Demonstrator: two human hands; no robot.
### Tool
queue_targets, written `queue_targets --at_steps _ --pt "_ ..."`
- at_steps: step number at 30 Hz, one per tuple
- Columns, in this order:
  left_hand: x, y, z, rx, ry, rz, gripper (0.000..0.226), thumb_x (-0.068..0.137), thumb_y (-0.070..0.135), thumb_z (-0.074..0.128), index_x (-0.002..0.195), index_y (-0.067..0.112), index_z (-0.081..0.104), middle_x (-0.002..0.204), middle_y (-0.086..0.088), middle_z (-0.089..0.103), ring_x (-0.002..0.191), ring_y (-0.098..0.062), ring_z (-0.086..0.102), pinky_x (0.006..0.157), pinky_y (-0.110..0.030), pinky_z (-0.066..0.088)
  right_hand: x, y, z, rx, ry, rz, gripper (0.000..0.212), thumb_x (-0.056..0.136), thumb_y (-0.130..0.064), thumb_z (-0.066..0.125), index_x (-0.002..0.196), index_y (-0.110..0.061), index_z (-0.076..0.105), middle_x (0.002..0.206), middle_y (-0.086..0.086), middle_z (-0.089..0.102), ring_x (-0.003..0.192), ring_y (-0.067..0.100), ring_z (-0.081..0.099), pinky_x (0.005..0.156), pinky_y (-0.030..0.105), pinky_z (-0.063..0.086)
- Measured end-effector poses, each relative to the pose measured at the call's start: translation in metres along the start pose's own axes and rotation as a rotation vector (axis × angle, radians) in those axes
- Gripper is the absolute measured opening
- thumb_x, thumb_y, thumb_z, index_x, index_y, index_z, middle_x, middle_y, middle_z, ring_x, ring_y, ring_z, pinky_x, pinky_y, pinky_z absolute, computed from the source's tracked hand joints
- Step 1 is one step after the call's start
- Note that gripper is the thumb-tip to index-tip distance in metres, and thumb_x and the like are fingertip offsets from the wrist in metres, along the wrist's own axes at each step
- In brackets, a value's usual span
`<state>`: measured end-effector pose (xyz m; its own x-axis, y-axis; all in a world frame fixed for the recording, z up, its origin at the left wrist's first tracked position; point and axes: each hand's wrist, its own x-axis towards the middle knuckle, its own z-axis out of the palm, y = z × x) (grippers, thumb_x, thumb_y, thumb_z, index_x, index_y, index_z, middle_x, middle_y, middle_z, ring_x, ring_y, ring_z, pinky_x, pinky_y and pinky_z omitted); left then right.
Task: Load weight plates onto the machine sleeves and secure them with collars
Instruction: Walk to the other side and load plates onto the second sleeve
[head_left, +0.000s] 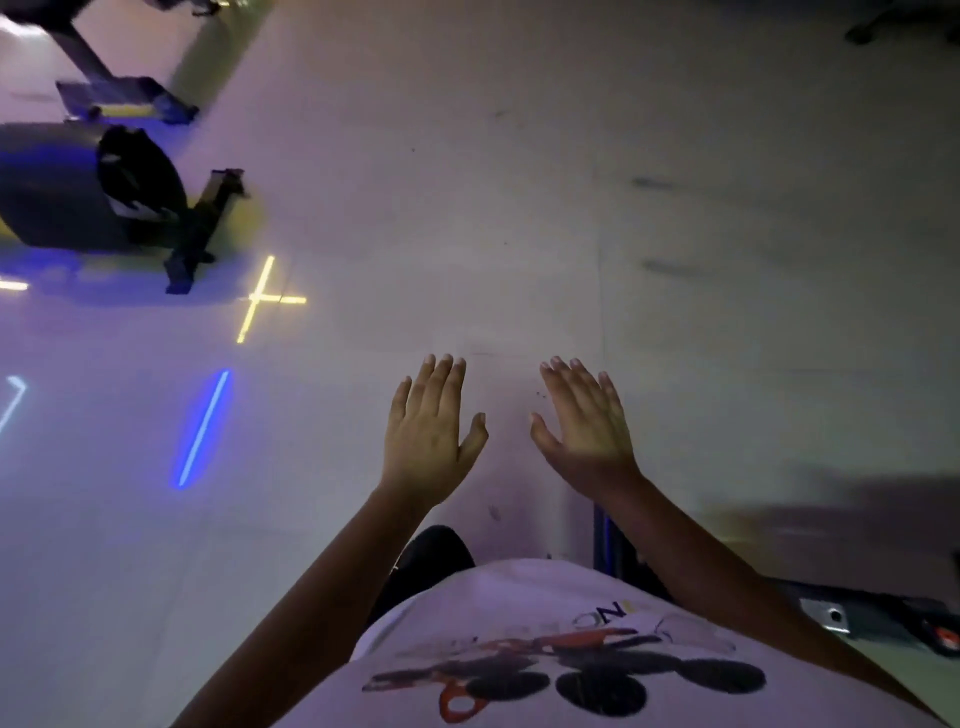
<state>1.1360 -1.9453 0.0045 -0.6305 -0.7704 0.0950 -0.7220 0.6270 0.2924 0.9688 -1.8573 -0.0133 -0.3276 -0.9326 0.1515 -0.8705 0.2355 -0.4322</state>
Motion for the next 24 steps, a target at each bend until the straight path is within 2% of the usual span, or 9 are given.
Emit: queue_targets --at_steps 3,6,10,15,24 --pt "0.075 -0.008 0.009 -0.023 -0.028 0.083 0.061 0.089 0.039 0.032 0.138 0.003 0.034 0.143 -0.016 0.040 0.136 -0.031 0.029 0.110 -0.045 0.019 0.058 0.022 0.005 -0.023 0.041 0.063 0.055 0.086 -0.022 0.058 0.136 -0.006 0.040 0.144 0.012 0.039 0.136 0.028 0.030 0.113 0.041 0.008" --pt "0.155 -0.018 0.024 -0.033 -0.037 0.201 0.056 0.089 0.032 0.043 0.134 -0.002 0.040 0.137 -0.022 0.045 0.131 -0.036 0.036 0.105 -0.052 0.029 0.121 0.047 0.011 -0.068 0.093 0.132 0.055 0.085 -0.022 0.059 0.133 -0.004 0.043 0.140 0.015 0.044 0.133 0.031 0.035 0.111 0.045 0.014" --pt "0.271 -0.023 0.036 -0.080 -0.092 0.295 0.057 0.089 0.032 0.043 0.136 0.000 0.036 0.140 -0.020 0.042 0.134 -0.034 0.032 0.108 -0.049 0.025 0.206 0.079 0.009 -0.132 0.098 0.263 0.053 0.087 -0.027 0.056 0.133 -0.005 0.043 0.139 0.016 0.045 0.131 0.032 0.038 0.109 0.048 0.019" --pt "0.407 -0.011 0.046 -0.104 -0.164 0.468 0.059 0.090 0.035 0.041 0.138 0.002 0.033 0.142 -0.019 0.040 0.135 -0.033 0.030 0.109 -0.046 0.019 0.297 0.121 -0.009 -0.158 0.150 0.471 0.053 0.090 -0.031 0.051 0.135 -0.006 0.039 0.142 0.015 0.041 0.134 0.030 0.032 0.110 0.046 0.016" --pt "0.596 0.076 0.108 -0.146 -0.262 0.709 0.059 0.088 0.035 0.043 0.137 0.003 0.034 0.142 -0.017 0.040 0.136 -0.031 0.029 0.110 -0.047 0.020 0.408 0.241 -0.038 -0.190 0.246 0.706 0.054 0.091 -0.033 0.045 0.136 -0.005 0.039 0.141 0.016 0.042 0.133 0.031 0.034 0.110 0.049 0.018"
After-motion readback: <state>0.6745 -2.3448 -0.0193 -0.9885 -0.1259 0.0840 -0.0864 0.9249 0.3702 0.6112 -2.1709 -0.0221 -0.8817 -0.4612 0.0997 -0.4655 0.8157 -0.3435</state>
